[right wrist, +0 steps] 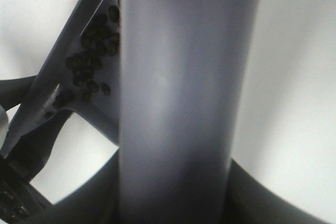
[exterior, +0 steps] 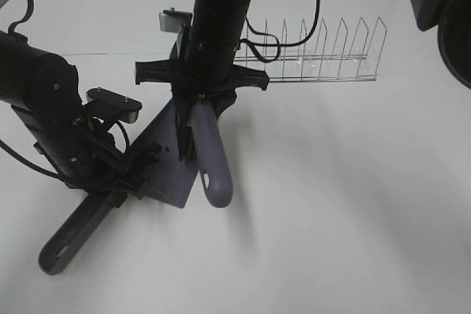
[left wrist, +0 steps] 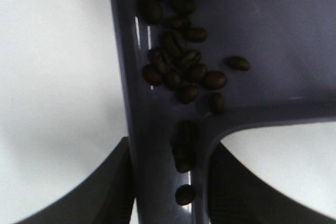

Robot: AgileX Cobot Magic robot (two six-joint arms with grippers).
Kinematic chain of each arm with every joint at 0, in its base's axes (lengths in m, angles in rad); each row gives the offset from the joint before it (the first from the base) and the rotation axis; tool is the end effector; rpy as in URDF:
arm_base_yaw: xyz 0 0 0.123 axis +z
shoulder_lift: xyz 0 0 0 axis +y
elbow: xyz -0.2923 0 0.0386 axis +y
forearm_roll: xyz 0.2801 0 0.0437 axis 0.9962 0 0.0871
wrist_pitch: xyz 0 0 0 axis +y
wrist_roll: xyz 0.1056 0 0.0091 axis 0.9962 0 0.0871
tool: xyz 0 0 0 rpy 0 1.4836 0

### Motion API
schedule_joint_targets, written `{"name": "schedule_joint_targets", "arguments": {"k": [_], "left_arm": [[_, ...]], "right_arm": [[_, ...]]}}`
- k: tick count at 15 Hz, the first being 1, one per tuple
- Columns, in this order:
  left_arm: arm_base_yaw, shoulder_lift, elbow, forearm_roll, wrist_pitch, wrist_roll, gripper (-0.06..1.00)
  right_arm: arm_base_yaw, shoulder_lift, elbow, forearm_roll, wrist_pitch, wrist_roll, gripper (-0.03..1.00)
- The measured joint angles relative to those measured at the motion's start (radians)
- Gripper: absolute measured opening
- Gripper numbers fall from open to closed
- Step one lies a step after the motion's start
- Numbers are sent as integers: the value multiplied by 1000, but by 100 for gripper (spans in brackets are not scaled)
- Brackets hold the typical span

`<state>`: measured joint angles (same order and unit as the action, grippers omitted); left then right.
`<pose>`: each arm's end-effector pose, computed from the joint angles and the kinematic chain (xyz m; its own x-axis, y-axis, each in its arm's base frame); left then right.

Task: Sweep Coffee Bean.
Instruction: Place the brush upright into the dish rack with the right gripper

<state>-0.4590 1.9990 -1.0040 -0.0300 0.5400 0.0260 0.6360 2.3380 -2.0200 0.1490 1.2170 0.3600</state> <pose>0.3207 -0.1603 0.0565 -0.8896 0.4399 -0.1229 0.4449 0.8954 -0.0153 0.4124 0.3228 0.1564 -0.9725 -0.2251 -0.0604 -0.2324 0.9563 0.1772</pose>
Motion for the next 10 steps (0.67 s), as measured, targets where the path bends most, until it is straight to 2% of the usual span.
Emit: {"name": "schedule_joint_targets", "arguments": {"k": [2,5,8,10], "left_arm": [[0,0,0,0,0,0,33],[0,0,0,-1,0,0,33],[0,2,0,-1,1,0,33],[0,2,0,-1,2,0,33]], "right_arm": [[0,-33,-20,-79,2,-2,27],[0,-82,-6,-88,2,-25,27],[-30,-286,311,-149,3,-54,27],[-126,-413,517,-195,5,-54,27]]}}
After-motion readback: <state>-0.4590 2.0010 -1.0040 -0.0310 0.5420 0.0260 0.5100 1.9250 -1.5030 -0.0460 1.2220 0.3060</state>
